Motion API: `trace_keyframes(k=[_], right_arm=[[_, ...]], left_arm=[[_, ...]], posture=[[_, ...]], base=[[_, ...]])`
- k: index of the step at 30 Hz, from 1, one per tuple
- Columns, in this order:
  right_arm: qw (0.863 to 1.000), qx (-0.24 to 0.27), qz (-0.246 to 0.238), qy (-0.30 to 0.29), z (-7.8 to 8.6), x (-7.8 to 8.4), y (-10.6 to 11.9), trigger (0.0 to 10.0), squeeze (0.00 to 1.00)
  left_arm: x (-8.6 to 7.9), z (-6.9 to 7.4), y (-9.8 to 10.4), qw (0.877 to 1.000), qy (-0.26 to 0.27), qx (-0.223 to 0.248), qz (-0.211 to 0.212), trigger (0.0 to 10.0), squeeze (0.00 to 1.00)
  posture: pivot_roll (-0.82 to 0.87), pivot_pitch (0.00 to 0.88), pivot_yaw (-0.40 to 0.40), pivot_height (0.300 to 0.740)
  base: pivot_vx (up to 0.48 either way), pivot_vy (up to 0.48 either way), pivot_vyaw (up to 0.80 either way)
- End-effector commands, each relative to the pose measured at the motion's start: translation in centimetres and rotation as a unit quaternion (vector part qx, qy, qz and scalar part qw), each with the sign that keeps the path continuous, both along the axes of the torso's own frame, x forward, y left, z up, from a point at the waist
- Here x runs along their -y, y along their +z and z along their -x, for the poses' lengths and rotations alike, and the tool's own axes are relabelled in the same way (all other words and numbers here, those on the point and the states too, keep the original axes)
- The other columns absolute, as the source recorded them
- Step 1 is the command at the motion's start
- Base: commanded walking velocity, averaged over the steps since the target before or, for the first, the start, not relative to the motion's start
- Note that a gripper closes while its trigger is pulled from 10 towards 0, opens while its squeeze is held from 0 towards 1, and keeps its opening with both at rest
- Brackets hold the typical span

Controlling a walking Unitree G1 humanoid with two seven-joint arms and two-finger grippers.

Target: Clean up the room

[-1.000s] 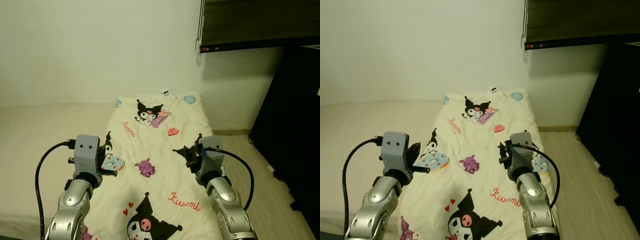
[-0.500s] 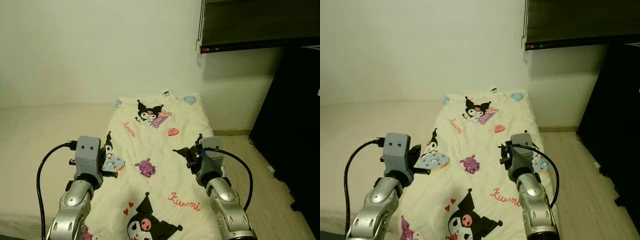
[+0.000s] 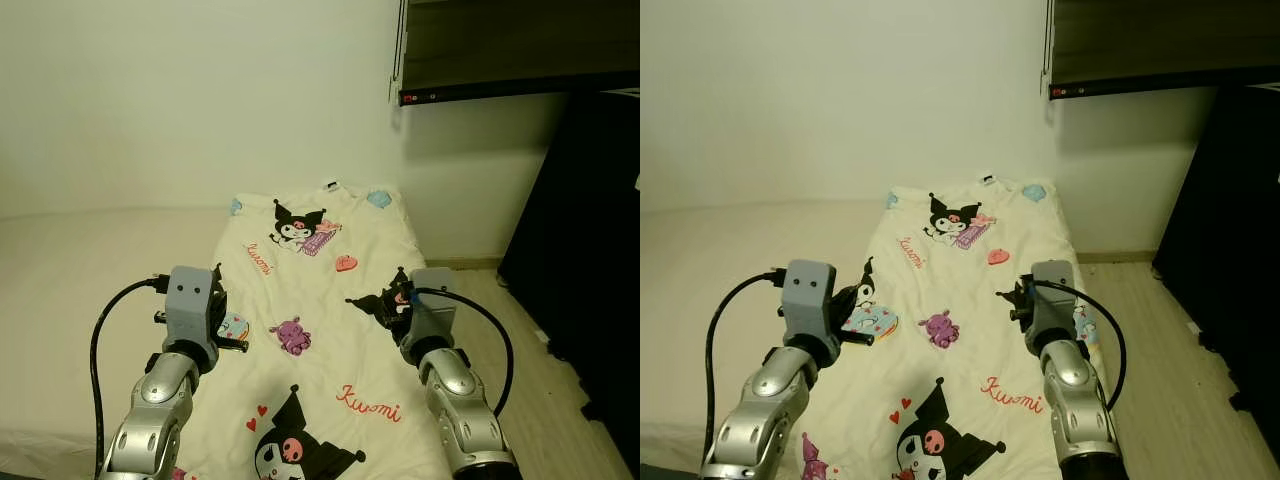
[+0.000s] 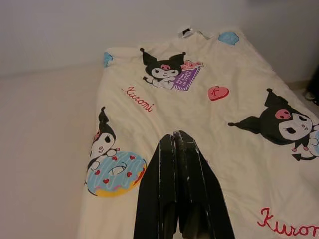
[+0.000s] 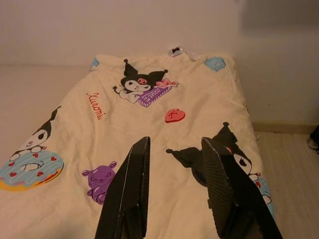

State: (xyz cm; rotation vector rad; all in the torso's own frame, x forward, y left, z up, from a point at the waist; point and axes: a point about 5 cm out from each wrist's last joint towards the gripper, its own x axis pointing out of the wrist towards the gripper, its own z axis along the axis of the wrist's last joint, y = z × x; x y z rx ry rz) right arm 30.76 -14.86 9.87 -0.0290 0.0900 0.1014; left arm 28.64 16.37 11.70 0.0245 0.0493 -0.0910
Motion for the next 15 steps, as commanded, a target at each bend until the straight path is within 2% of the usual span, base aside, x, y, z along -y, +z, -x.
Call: trace_keyframes(k=[1,9,15], right_arm=[[1.0,-0.013,-0.01,0.011,0.09,-0.7,-0.44,10.0,0.0],[0.999,-0.037,-0.015,0.013,0.11,-1.17,-1.04,10.0,0.0],[0.999,-0.031,-0.017,0.016,0.17,-1.37,-0.82,10.0,0.0]], left_arm=[[-0.51,0.19,-0.86,0.999,0.019,-0.024,0.017,10.0,0.0],[-0.46,0.42,-0.67,0.999,0.016,-0.021,0.036,10.0,0.0],[-0.32,0.53,-0.78,0.999,0.012,-0.028,0.038,10.0,0.0]], posture=[[-0.1,0.02,0.054,0.74],[-0.1,0.032,0.046,0.74],[-0.1,0.035,0.047,0.74]], base=[[0.0,0.0,0.0],[0.0,0.0,0.0],[0.0,0.0,0.0]])
